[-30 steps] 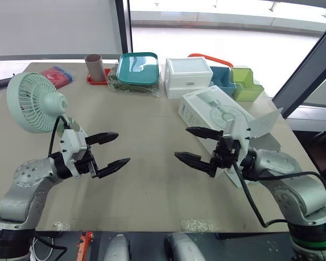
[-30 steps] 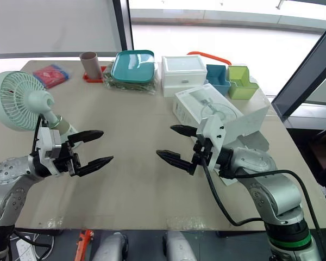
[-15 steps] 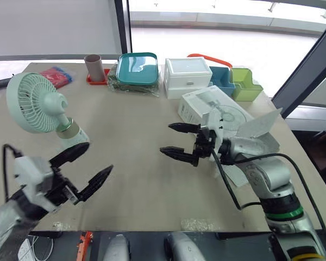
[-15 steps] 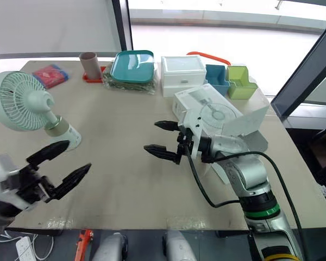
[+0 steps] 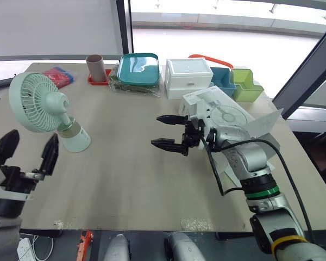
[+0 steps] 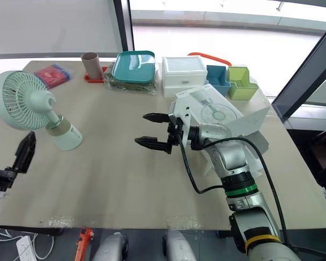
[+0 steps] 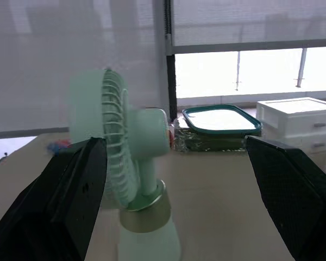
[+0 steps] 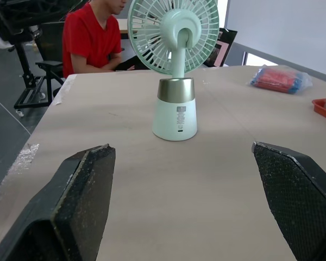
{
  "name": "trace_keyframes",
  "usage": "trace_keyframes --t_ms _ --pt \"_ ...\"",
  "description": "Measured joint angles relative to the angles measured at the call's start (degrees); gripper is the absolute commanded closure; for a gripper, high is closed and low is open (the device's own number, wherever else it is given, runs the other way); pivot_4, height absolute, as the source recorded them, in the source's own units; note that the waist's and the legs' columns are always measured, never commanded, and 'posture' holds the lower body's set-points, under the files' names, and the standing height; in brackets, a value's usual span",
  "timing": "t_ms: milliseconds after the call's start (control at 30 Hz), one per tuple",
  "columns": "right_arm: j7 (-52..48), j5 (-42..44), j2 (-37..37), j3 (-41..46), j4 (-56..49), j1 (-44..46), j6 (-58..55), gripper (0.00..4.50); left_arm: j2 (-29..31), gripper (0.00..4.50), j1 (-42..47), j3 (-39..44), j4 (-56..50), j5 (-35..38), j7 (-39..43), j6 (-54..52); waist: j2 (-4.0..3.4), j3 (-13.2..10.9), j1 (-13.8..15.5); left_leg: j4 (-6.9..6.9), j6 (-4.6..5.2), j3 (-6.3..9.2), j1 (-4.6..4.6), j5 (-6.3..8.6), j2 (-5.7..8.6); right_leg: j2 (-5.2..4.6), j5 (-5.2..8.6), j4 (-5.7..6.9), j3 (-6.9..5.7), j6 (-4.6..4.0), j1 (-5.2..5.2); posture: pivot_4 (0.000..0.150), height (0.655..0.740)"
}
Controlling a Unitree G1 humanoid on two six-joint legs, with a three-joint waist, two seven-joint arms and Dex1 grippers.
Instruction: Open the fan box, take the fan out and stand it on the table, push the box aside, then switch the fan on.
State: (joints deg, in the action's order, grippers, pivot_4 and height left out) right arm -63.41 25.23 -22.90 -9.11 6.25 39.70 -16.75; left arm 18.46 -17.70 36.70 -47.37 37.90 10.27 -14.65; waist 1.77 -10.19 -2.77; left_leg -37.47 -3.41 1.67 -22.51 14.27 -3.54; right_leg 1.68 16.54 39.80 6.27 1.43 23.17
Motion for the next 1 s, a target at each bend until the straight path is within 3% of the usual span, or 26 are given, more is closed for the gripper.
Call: trace_keyframes --t_ms 1000 --pt "1.79 -2.8 0.86 0.14 1.16 -0.38 0.75 0.1 2.3 0.0 15.3 -7.06 12.95 -5.8 -8.33 -6.66 0.02 0.01 0.03 0.02 -0.02 0.04 -0.03 -0.01 0.01 -0.02 0.0 0.07 -0.05 -0.01 0.04 0.15 0.74"
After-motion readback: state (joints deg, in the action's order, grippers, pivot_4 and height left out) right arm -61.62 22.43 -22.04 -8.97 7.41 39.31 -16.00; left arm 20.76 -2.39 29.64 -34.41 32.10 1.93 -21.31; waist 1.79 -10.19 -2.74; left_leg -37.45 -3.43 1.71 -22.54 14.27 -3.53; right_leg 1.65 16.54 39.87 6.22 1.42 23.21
